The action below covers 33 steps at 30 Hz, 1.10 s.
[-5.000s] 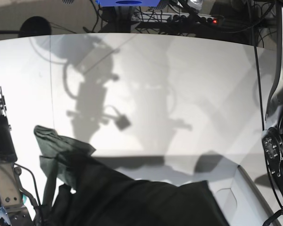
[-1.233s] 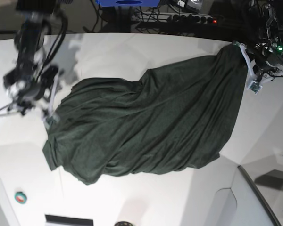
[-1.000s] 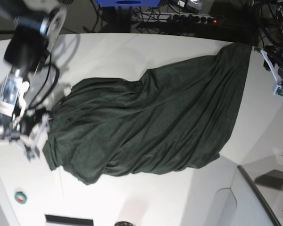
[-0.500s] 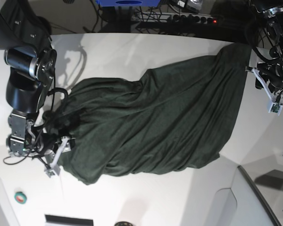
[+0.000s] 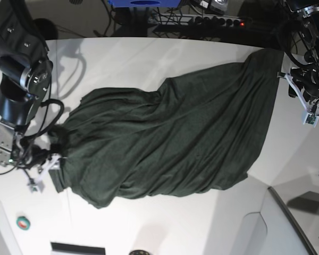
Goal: Layout the t-shirt on the table in an organized manner, then fold the t-shirt properly
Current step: 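Drag the shirt edge with the right gripper away from the left gripper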
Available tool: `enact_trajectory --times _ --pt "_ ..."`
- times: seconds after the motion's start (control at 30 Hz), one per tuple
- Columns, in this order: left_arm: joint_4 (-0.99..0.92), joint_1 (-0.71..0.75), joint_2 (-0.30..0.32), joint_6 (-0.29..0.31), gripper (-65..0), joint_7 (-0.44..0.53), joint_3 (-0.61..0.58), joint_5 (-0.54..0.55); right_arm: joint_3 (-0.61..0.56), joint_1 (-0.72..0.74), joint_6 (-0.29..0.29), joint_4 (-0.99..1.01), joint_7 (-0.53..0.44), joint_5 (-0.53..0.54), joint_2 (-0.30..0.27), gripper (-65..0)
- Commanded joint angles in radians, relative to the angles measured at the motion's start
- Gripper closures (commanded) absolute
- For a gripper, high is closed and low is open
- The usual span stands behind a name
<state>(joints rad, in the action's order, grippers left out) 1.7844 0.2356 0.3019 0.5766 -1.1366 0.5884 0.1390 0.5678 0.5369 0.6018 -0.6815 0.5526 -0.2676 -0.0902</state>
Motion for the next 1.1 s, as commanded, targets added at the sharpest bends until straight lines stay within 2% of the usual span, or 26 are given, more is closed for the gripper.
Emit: enact_trajectory --times 0.0,0.17,0.2,0.33,0.37,0.47,0.63,0.73,0.87,0.97,1.07 --pt "0.015 -0.005 0.015 -0.004 -24.7 0.01 0.008 0.0 0.001 0.032 -0.001 0.009 -0.022 0.011 -0.01 -36.8" --pt "0.007 -0.003 0.015 -0.004 -24.7 0.01 0.006 0.0 0.002 0.033 -0.001 0.047 -0.029 0.011 -0.01 -35.7" --pt "0.004 -0.002 0.015 -0.004 -24.7 0.01 0.006 0.0 0.002 0.033 -0.001 0.047 -0.029 0.011 -0.01 -32.3" --pt "-0.021 -0.002 0.016 -0.004 -24.7 0.01 0.006 0.0 0.002 0.035 -0.001 0.046 -0.03 0.011 -0.015 -5.3" --pt "-0.024 -0.002 0.016 -0.004 -24.7 0.01 0.006 0.0 0.002 0.035 -0.001 0.042 -0.027 0.011 -0.015 -0.8" --pt "-0.028 -0.002 0.016 -0.004 -24.7 0.01 0.006 0.0 0.054 0.01 0.004 -0.031 -0.001 0.011 -0.013 -0.8" --pt "-0.028 -0.005 0.016 -0.004 -24.7 0.01 0.006 0.0 0.093 -0.077 0.011 -0.263 0.134 0.011 0.0 -0.8" --pt "-0.028 -0.011 0.016 -0.004 -24.7 0.01 0.002 0.0 0.096 -0.156 0.096 -0.409 0.211 0.011 0.022 -0.8" --pt "-0.028 -0.014 0.012 -0.004 -24.7 0.01 -0.002 0.0 0.097 -0.254 0.096 -0.597 0.352 0.011 0.057 -0.8" --pt "-0.03 -0.026 0.01 -0.004 -24.7 0.01 -0.021 0.001 0.097 -0.329 0.096 -0.703 0.404 0.011 0.079 -0.8" --pt "-0.057 -0.038 0.003 -0.004 -24.5 0.011 -0.086 0.0 0.111 -0.392 0.096 -0.806 0.447 0.011 0.125 -0.8"
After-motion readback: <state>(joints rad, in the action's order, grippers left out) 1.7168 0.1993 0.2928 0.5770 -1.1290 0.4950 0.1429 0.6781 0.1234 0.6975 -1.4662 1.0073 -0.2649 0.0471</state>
